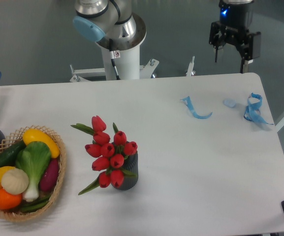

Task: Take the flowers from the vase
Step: 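Open the gripper and start moving it toward the red tulips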

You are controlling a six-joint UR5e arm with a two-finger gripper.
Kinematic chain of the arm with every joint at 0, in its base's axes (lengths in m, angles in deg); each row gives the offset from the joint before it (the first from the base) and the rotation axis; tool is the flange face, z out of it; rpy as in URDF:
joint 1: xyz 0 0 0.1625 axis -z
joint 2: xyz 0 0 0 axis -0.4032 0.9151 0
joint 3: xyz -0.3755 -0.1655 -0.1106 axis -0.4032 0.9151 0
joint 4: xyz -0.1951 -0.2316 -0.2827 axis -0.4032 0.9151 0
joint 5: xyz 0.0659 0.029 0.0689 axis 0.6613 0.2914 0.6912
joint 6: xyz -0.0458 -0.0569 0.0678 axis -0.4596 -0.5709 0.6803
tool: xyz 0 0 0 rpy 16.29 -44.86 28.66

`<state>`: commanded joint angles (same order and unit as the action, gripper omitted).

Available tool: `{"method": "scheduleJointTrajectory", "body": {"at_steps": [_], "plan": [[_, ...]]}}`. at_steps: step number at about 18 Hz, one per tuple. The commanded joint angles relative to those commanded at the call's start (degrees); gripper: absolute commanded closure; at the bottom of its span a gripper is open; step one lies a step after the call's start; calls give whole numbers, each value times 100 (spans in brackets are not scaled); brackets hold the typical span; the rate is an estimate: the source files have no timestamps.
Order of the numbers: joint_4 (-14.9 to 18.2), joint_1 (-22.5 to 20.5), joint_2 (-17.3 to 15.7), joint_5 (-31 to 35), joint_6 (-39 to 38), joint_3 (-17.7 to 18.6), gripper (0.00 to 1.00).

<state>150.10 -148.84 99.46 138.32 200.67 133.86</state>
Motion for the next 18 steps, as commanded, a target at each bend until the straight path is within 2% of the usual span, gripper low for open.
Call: {"method": "scheduleJointTrajectory", "body": {"at_steps": [4,6,7,8,12,15,18], "plan": [[-61,18,-79,26,-70,78,0],[-323,18,-167,0,-97,359,0],[-560,0,-141,-35,-97,447,0],[-641,18,-132,-44,-114,448,0],[-642,53,-132,-166,-815,492,0],[-633,176,-106,-220,-1028,518,0],[-650,491,-35,-237,-1273,720,0]]}}
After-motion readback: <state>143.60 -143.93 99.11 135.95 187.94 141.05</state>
